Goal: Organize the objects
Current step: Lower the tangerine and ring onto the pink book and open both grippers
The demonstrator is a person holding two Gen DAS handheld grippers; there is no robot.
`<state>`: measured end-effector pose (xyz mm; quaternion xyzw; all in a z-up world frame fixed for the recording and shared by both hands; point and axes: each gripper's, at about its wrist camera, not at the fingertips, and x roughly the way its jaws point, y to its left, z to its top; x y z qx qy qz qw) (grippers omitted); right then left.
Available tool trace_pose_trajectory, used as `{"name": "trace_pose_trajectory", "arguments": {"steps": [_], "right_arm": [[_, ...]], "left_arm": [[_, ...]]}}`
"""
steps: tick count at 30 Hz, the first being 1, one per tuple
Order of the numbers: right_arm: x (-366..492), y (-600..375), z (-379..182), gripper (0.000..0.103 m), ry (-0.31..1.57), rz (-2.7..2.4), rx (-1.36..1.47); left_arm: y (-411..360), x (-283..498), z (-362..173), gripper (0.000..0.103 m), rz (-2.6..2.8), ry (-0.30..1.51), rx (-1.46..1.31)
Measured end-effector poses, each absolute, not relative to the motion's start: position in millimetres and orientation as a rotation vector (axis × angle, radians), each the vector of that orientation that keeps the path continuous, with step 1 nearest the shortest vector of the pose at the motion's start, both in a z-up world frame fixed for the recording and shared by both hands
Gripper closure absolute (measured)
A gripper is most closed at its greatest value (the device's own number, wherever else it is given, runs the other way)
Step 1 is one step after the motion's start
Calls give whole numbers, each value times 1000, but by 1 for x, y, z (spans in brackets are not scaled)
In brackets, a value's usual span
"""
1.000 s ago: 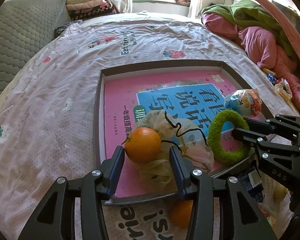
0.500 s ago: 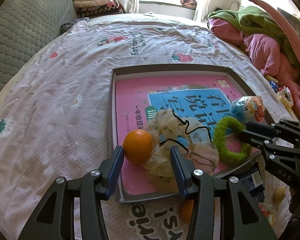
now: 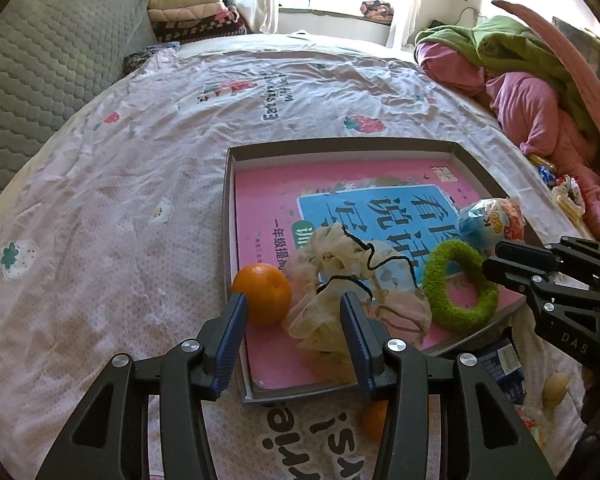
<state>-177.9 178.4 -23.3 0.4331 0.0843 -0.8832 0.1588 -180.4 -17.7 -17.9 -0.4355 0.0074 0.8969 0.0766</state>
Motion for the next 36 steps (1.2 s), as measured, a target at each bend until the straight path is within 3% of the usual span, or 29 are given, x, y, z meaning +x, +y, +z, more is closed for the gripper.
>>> {"name": "trace_pose_trajectory", "arguments": {"steps": [18, 22, 25, 29, 36], "right_arm": [[-175, 178, -16, 81, 236, -2530, 1216], [-174, 178, -15, 81, 238, -2535, 1215], [-174, 178, -14, 80, 243, -2542, 1213], [-173, 178, -13, 71, 236, -2542, 1212], [-172, 180, -11, 64, 234, -2557, 1197]], "left_arm": [[-12, -171, -5, 50, 2712, 74, -1253], [-12, -168, -2, 41, 2718, 67, -1237], [-12, -166, 0, 41, 2726, 77, -1224], [-11, -163, 2, 40, 2730, 79, -1215], [-10, -156, 9, 38, 2726, 87, -1192]]}}
